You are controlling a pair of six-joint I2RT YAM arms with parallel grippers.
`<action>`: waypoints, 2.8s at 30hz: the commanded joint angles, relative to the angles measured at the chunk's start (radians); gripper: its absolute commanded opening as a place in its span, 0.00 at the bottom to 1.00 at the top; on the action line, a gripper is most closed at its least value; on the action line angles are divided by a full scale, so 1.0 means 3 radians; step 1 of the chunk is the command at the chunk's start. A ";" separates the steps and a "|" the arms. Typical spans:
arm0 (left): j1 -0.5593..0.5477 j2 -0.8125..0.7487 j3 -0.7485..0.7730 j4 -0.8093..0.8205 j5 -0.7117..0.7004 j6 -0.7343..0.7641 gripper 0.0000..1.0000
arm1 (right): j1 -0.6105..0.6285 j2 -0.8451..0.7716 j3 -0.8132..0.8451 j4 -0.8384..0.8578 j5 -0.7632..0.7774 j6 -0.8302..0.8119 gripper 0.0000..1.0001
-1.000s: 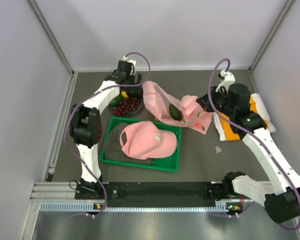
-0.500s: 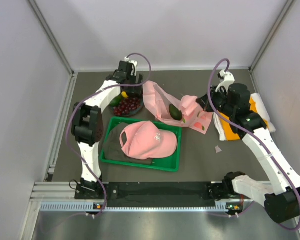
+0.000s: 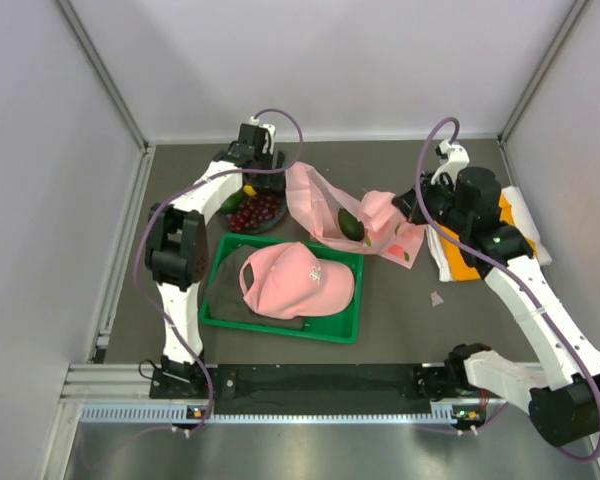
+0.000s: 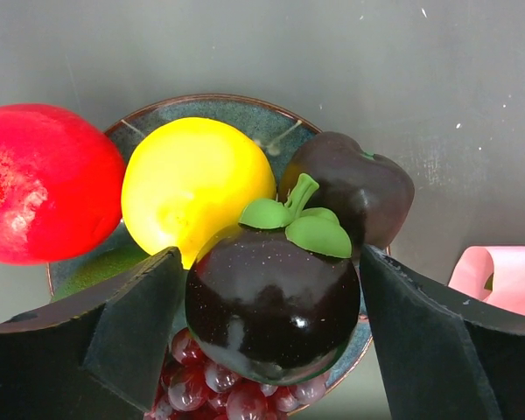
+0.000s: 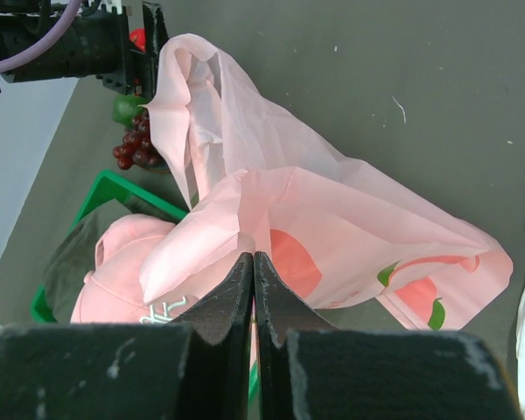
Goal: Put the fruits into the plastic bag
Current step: Pick up the fake fruit from the plate, then place the fake fruit in the plastic bag.
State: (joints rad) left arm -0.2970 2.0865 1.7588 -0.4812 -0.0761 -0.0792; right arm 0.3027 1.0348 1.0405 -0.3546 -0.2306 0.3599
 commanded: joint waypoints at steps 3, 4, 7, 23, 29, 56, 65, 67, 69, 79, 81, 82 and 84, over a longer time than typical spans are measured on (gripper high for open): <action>0.0013 0.0009 0.0145 0.0009 -0.0027 -0.0043 0.83 | -0.0017 -0.0013 -0.0001 0.0103 -0.0024 -0.0013 0.00; 0.0013 0.0004 0.0151 0.0004 -0.0033 -0.0048 0.82 | -0.0022 -0.0008 0.0004 0.0103 -0.0024 -0.0019 0.00; 0.0013 -0.0021 0.0156 -0.0012 -0.0002 -0.0068 0.76 | -0.0017 -0.0003 0.0004 0.0103 -0.0019 -0.0019 0.00; 0.0008 -0.0266 0.0161 -0.0124 -0.0028 -0.0171 0.49 | -0.0022 -0.0008 0.0004 0.0108 -0.0019 -0.0019 0.00; 0.0008 -0.0507 0.0115 -0.0140 0.0034 -0.0232 0.46 | -0.0022 -0.0013 0.0004 0.0113 -0.0024 -0.0019 0.00; -0.1039 -0.2230 -0.1286 0.0658 0.0101 -0.0534 0.43 | -0.0017 -0.0110 -0.0042 0.0088 0.0002 -0.0003 0.00; -0.1255 -0.2098 -0.1588 0.1006 0.0289 -0.0866 0.42 | -0.0017 -0.0125 -0.0001 0.0026 0.0027 -0.0029 0.00; -0.1280 -0.2057 -0.1603 0.1052 0.0361 -0.0902 0.42 | -0.0022 -0.0136 -0.0007 0.0021 0.0027 -0.0029 0.00; -0.1296 -0.2011 -0.1624 0.1103 0.0392 -0.0943 0.42 | -0.0022 -0.0141 -0.0012 0.0021 0.0027 -0.0024 0.00; -0.1347 -0.1561 -0.1618 0.1256 0.0473 -0.1086 0.41 | -0.0017 -0.0172 -0.0027 0.0001 0.0037 -0.0013 0.00; -0.1357 -0.1464 -0.1609 0.1298 0.0484 -0.1091 0.41 | -0.0017 -0.0192 -0.0022 -0.0015 0.0053 -0.0024 0.00; -0.1362 -0.1423 -0.1563 0.1272 0.0484 -0.1096 0.41 | -0.0017 -0.0187 -0.0027 -0.0020 0.0058 -0.0019 0.00; -0.1367 -0.1331 -0.1552 0.1282 0.0499 -0.1112 0.41 | -0.0017 -0.0207 -0.0027 -0.0015 0.0063 -0.0019 0.00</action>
State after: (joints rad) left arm -0.6983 1.6608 1.2648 -0.1650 0.0536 -0.3923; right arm 0.3027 1.0065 1.0206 -0.3668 -0.2256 0.3603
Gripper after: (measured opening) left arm 0.710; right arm 0.005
